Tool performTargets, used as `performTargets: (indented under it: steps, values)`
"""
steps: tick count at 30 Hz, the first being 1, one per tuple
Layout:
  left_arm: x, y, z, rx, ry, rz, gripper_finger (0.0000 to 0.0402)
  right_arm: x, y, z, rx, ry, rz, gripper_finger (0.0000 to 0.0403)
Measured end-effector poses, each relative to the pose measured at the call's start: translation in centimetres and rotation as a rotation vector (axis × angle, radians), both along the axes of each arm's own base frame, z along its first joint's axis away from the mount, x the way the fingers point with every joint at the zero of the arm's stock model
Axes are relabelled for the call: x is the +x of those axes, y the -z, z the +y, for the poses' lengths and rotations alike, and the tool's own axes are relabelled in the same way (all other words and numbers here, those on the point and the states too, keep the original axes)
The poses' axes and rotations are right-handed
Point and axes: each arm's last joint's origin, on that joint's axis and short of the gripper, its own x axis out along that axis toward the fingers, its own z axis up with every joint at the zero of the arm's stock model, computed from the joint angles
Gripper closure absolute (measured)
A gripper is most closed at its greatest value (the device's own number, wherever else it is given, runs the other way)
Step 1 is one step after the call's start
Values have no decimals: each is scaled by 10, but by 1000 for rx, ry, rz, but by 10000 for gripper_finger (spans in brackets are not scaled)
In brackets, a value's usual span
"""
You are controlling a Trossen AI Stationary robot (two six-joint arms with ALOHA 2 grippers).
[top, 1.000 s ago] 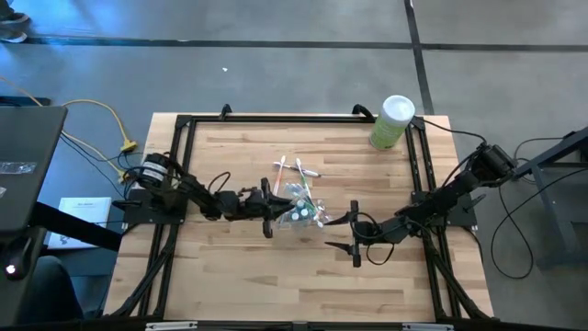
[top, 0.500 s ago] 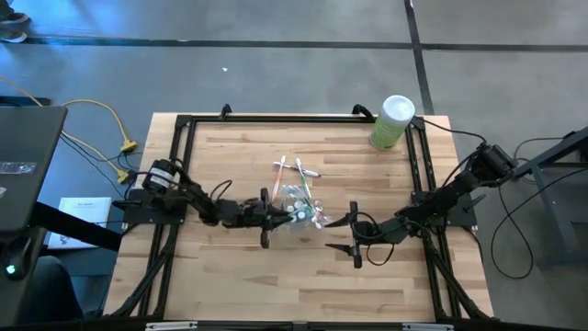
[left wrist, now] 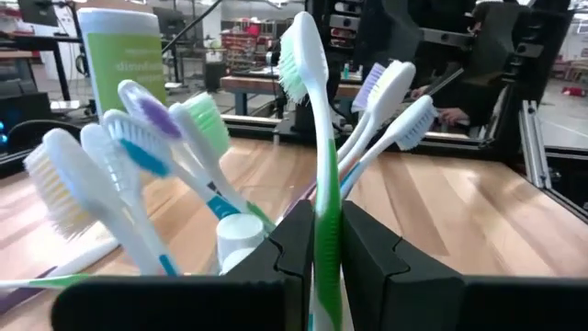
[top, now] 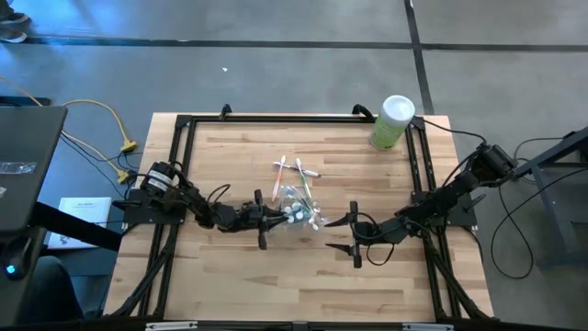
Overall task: Pick & Place toothbrushing station
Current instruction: Put the green toothbrush into the left side of the transparent organizer
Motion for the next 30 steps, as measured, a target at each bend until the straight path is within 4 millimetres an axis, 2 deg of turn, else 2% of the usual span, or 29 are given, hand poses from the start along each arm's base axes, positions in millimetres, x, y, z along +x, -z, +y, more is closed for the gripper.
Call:
performTargets:
  steps: [26, 30]
  values:
    - [-2, 3, 1, 26, -24, 26, 366, 0, 0, 0, 38, -1, 2, 167]
    - [-4, 3, -2, 56, -69, 34, 366, 0, 0, 0, 38, -1, 2, 167]
